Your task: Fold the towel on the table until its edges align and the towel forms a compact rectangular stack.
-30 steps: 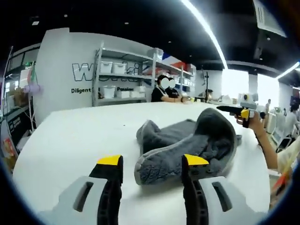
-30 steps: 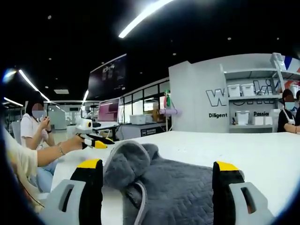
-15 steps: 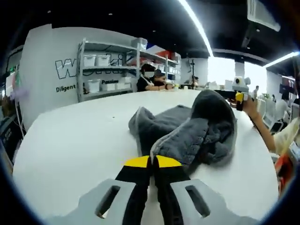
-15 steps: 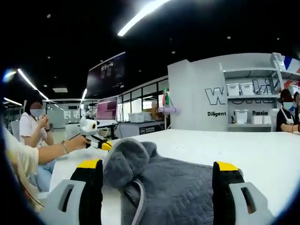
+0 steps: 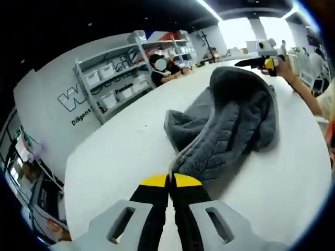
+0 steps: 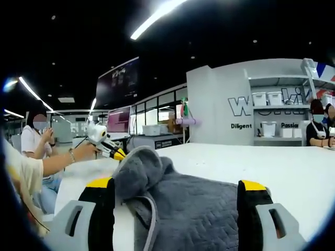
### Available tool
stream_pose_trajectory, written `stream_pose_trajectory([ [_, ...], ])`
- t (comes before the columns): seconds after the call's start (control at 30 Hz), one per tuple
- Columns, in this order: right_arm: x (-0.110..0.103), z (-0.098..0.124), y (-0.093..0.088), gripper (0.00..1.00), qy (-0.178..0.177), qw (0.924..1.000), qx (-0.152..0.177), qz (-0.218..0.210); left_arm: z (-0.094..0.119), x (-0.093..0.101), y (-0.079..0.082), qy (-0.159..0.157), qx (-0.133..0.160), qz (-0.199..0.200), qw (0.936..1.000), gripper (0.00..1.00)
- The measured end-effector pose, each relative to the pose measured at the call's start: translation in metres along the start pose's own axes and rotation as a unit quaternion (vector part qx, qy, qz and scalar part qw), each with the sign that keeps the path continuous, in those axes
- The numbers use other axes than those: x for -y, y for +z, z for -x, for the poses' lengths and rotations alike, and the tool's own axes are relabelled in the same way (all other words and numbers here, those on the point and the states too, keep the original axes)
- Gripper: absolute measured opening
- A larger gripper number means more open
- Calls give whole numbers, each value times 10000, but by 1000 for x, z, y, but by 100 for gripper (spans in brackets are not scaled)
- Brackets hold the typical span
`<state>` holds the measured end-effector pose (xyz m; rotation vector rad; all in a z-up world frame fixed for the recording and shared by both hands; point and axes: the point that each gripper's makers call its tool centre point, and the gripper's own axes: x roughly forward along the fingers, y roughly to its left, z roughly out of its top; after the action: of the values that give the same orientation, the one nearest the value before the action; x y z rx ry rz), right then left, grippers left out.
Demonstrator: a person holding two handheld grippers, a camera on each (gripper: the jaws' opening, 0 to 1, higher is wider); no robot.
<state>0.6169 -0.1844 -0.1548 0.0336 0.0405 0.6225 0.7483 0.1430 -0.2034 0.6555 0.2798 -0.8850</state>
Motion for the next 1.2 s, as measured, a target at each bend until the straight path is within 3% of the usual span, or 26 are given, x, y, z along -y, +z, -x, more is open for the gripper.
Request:
stream_pose_trajectory([
  [0.13,0,0,-2,99,3,10000,-49,-7,10,-22,-6,174,-294,-299,9990,1],
  [0.57,-2,0,-5,99,28,9999,-152,19,37,-107,-31,805,-913,-501,9913,1],
  [0.83,5,0,-6,99,-84,9998,-197,3,26,-162,-49,1157,-1219,-633,9837,1],
  [0.97,9,-1,-5,99,-132,9996,-239,50,21,-187,-61,1451,-1575,-874,9729,2],
  [1.2,11,-1,-5,99,-149,9994,-296,104,4,-212,-82,1808,-1739,-518,9666,2],
])
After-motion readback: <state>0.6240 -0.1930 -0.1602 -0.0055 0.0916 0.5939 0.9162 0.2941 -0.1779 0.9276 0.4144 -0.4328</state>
